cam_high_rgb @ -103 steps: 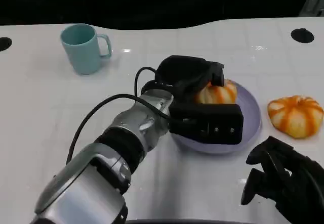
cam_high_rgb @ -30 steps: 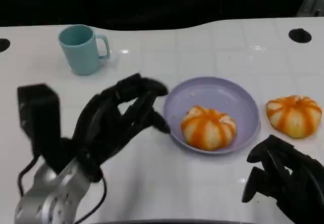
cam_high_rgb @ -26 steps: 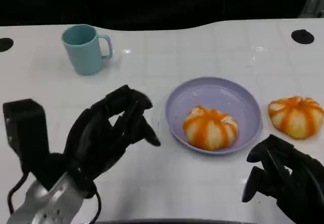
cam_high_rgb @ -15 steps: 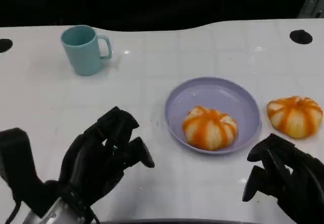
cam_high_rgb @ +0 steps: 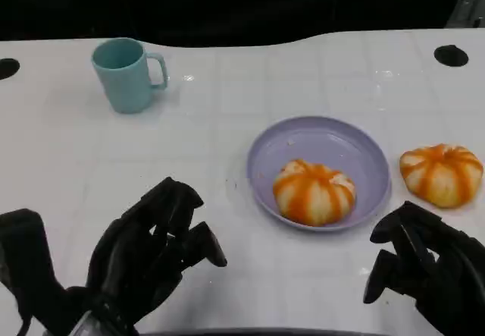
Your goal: Grasp the bread from the table and place it into the plate.
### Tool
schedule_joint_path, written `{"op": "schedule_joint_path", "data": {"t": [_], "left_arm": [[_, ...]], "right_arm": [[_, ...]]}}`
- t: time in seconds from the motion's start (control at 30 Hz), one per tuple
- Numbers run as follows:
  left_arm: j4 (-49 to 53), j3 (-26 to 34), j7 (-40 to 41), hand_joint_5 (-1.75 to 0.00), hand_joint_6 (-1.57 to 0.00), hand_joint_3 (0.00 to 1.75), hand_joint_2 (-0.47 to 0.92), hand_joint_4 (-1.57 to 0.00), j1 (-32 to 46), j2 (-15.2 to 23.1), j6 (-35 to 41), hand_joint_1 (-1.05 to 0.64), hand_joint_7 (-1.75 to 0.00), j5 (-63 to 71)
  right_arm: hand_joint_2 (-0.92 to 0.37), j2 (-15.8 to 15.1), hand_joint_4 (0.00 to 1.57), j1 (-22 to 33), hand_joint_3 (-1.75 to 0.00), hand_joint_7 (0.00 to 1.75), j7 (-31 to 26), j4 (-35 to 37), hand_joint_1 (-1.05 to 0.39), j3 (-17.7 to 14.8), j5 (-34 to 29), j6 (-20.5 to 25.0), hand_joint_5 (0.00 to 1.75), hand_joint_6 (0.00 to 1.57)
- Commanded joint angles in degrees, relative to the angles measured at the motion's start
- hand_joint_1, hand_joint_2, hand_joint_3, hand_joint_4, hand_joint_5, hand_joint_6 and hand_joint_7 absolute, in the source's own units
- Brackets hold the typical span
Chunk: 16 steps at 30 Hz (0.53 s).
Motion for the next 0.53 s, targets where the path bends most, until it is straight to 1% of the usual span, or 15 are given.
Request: {"op": "schedule_joint_path", "data": {"t": [0.03, 0.17, 0.27, 0.53], "left_arm": [[0.7, -0.2, -0.6, -1.75, -0.62, 0.48, 0.92, -0.84, 0.5, 1.0, -1.0, -0.56, -1.75, -0.1], [0.6, -0.6, -0.8, -1.75, -0.64, 0.45, 0.92, -0.85, 1.0, 1.1, -1.4, -0.56, -1.75, 0.0], [0.3, -0.8, -0.6, -1.75, -0.63, 0.47, 0.92, -0.85, 1.0, 1.4, -1.4, -0.56, -1.75, 0.0], [1.2, -0.7, -0.4, -1.75, -0.66, 0.45, 0.92, -0.86, 0.7, 1.4, -1.8, -0.56, -1.75, 0.0]], "right_arm": [[-0.92, -0.5, 0.62, 0.2, -0.38, 1.61, 0.0, -0.4, -0.44, -0.9, 0.6, -0.3, 1.75, 0.47], [-0.92, -0.5, 0.63, 0.4, -0.38, 1.62, 0.6, 0.0, -0.44, -0.8, 0.3, -1.4, 1.75, 0.48], [-0.92, -0.6, 0.63, 0.3, -0.40, 1.61, 1.0, 0.5, -0.44, -0.7, 0.2, -2.0, 1.75, 0.48], [-0.92, -0.5, 0.63, 0.2, -0.39, 1.62, 0.3, 0.2, -0.44, -0.7, 0.3, -1.2, 1.75, 0.47]]}}
